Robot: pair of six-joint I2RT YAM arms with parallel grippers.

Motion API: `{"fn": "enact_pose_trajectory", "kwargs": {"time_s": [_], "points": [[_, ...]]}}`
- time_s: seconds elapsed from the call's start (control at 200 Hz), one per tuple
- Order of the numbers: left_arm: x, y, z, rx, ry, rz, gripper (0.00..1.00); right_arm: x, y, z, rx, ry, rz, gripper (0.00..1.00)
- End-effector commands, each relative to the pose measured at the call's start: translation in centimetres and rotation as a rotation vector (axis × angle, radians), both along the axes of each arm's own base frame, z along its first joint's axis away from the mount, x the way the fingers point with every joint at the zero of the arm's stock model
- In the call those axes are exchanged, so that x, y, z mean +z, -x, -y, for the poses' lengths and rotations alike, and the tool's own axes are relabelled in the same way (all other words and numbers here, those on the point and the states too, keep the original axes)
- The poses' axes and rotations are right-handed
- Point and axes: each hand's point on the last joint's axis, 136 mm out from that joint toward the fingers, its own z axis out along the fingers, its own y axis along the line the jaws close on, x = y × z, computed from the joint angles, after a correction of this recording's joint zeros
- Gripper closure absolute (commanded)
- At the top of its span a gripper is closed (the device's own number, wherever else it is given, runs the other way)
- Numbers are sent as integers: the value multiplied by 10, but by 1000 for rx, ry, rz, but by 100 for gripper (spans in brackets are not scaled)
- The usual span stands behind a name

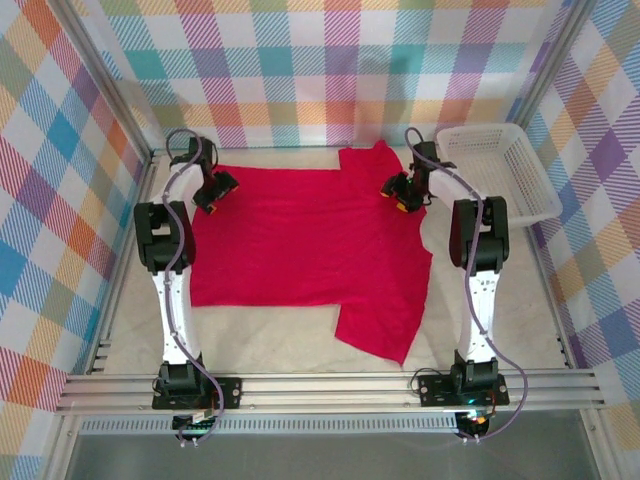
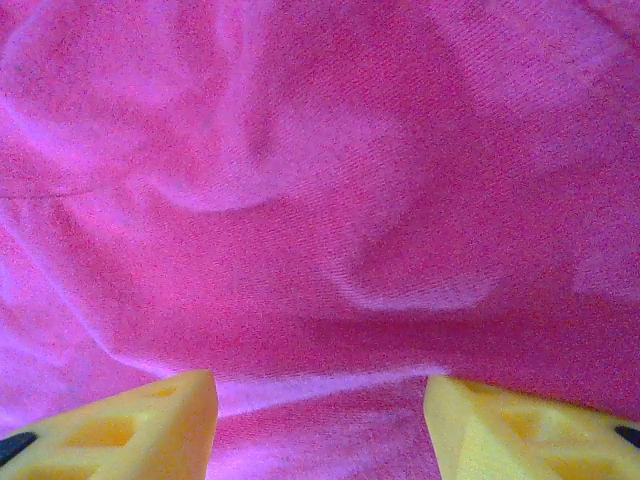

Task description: Fold the inside-out t-shirt

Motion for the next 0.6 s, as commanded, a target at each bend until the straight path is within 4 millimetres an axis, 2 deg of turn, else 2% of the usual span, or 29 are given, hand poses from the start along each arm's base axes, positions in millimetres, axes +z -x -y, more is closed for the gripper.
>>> {"fn": "enact_pose_trajectory", "kwargs": {"time_s": [0.0,0.11,0.215,0.27,0.365,0.47,0.53,0.595], "points": [[-45,12,-10,2,0,-124,19,-21,4,19,-22,67,-74,41],[-44,5,-10,-1,3,-119,19,-19,-4,20,-24,63,-72,41],[-31,7,-9,-6,1,-111,19,-9,-7,14,-9,35,-52,41],[-13,8,-9,-11,-3,-88,19,4,-8,8,13,0,-26,41],[32,18,-16,-3,-46,-42,19,45,-6,-3,59,-55,36,40],[90,49,-23,21,-99,9,20,92,13,-3,80,-42,107,37],[113,76,-23,26,-111,40,22,111,34,-2,80,-29,137,37],[121,114,-26,30,-122,30,23,122,64,-4,83,-22,164,36]]}}
